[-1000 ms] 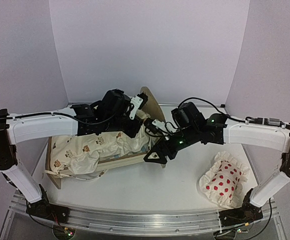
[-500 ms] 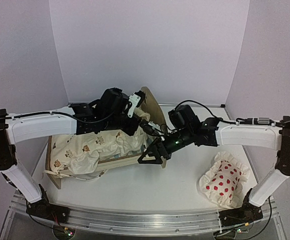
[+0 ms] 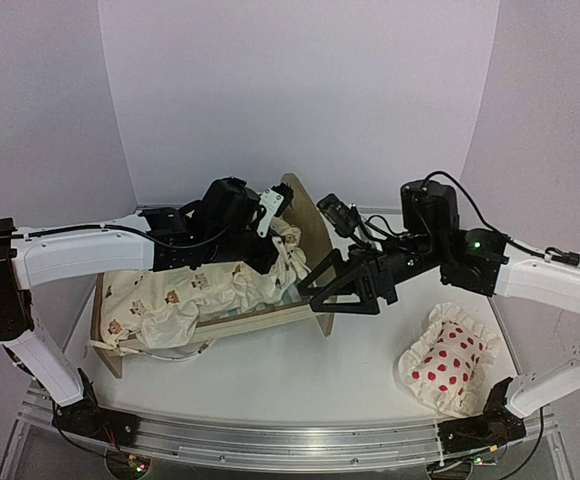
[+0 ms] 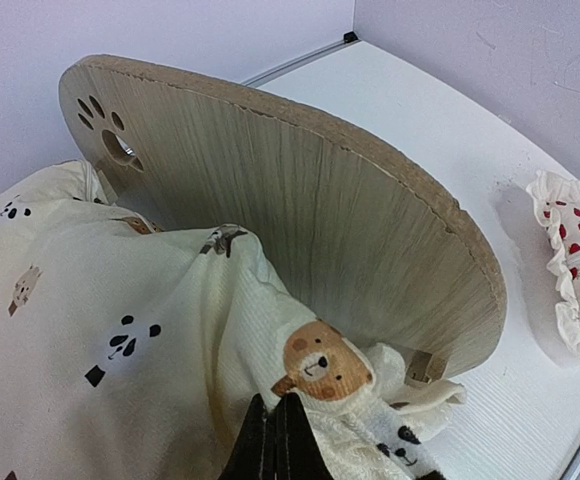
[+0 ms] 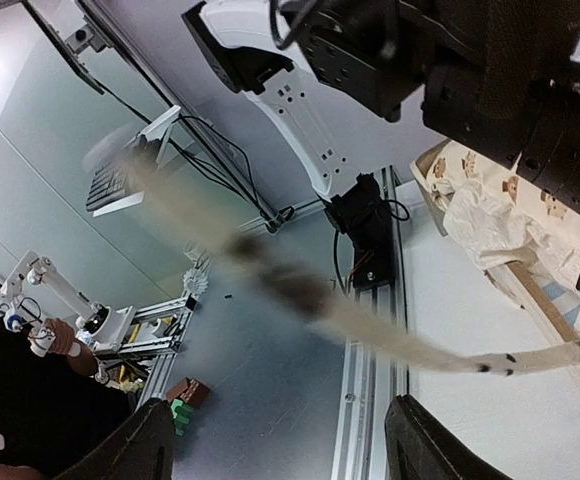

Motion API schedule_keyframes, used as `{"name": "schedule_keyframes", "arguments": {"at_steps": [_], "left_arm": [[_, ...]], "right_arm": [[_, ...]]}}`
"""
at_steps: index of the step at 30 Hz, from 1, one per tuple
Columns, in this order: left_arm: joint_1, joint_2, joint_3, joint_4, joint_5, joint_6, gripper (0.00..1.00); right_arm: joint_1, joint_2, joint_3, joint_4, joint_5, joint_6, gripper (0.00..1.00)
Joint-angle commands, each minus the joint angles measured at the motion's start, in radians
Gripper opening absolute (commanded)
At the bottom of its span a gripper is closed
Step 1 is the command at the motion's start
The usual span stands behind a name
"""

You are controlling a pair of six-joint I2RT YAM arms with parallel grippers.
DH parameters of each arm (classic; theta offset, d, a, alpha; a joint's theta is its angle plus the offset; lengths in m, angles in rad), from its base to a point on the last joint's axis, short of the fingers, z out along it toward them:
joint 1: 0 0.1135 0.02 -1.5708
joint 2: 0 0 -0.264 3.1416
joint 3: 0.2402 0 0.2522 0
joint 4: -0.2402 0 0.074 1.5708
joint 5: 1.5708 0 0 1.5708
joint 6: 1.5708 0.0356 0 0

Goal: Set up the pet bed

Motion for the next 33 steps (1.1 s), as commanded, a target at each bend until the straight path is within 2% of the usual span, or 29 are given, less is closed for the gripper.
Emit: {"name": "schedule_keyframes", "arguments": {"at_steps": [1,3,7,14,19,23,27,29,33], "left_arm": [[0.006,-0.023,-0.003,0.055,0.017,-0.006,0.00],[0.006,-0.020,-0.004,0.047,0.048,-0.001,0.00],[0.004,-0.007,0.002,0.038,0.094,0.004,0.00],[-0.021,0.042,0.046,0.029,0.110,0.014,0.03],[-0.051,0.080,0.072,0.005,0.039,0.017,0.12],[-0.057,0.082,0.061,0.006,-0.030,0.008,0.14],[-0.057,0.069,0.051,0.022,-0.091,-0.006,0.14],[-0.057,0.060,0.043,0.043,-0.129,-0.011,0.14],[-0.058,0.074,0.063,0.033,-0.165,-0.001,0.11]], "right_arm": [[0.007,-0.102,-0.031,-0.166,0.143,-0.127,0.77],[0.008,-0.125,-0.044,-0.252,0.307,-0.196,0.79],[0.008,-0.143,-0.070,-0.302,0.603,-0.211,0.81],[0.008,-0.062,-0.084,-0.336,0.839,-0.194,0.79],[0.009,0.023,-0.065,-0.329,1.118,-0.162,0.78],[0.009,0.070,-0.023,-0.282,1.233,-0.149,0.75],[0.007,0.105,0.004,-0.206,1.333,-0.148,0.68],[0.007,0.130,0.017,-0.170,1.345,-0.157,0.65],[0.007,0.172,0.046,-0.155,1.284,-0.155,0.64]]}}
